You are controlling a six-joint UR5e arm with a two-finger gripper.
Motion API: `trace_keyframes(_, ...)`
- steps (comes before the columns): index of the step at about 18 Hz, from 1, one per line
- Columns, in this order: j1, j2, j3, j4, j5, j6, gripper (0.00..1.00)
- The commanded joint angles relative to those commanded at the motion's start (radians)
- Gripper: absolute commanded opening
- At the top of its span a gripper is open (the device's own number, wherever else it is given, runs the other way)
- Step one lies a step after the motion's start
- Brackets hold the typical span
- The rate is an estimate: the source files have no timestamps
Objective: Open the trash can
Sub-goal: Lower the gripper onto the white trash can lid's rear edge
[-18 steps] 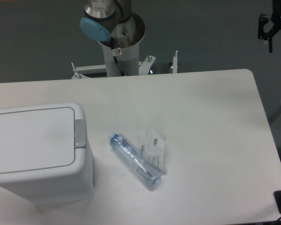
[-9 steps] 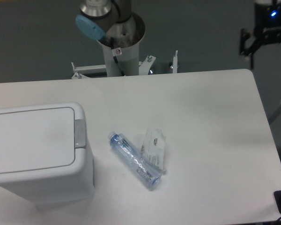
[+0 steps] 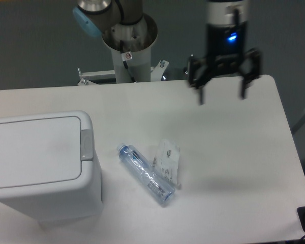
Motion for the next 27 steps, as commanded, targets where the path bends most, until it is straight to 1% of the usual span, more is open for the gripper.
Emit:
trace_keyframes(1,-0.023,-0.011,0.000,0.000,-0.057,-0.020,1.00)
trace_keyframes(2,-0.043,-0.020,-0.003,-0.003,-0.074,-0.025,1.00)
trace_keyframes(5,-0.084,-0.022,-0.038,0.000,-0.076,-0.028,1.00)
trace_keyframes(8,-0.121,-0.022,-0.046,0.000,-0.076,-0.042,1.00)
trace_keyframes(10,-0.130,-0.029,-0.041,0.006,-0.076,-0.075,1.00)
trace_keyframes(15,-0.160,-0.043,-0.048,0.006,-0.069,-0.082,1.00)
trace_keyframes(16,-0.175,-0.048,-0.048,0.015,-0.068,-0.082,1.00)
trace_keyframes(20,-0.190,-0.069,-0.048,0.029,-0.065,-0.099,1.00)
trace_keyframes(22,-0.198,-0.081,-0.048,0.052,-0.062,-0.112,1.00)
trace_keyframes(27,-0.213,-0.100,-0.049,0.057,-0.040,-0.115,1.00)
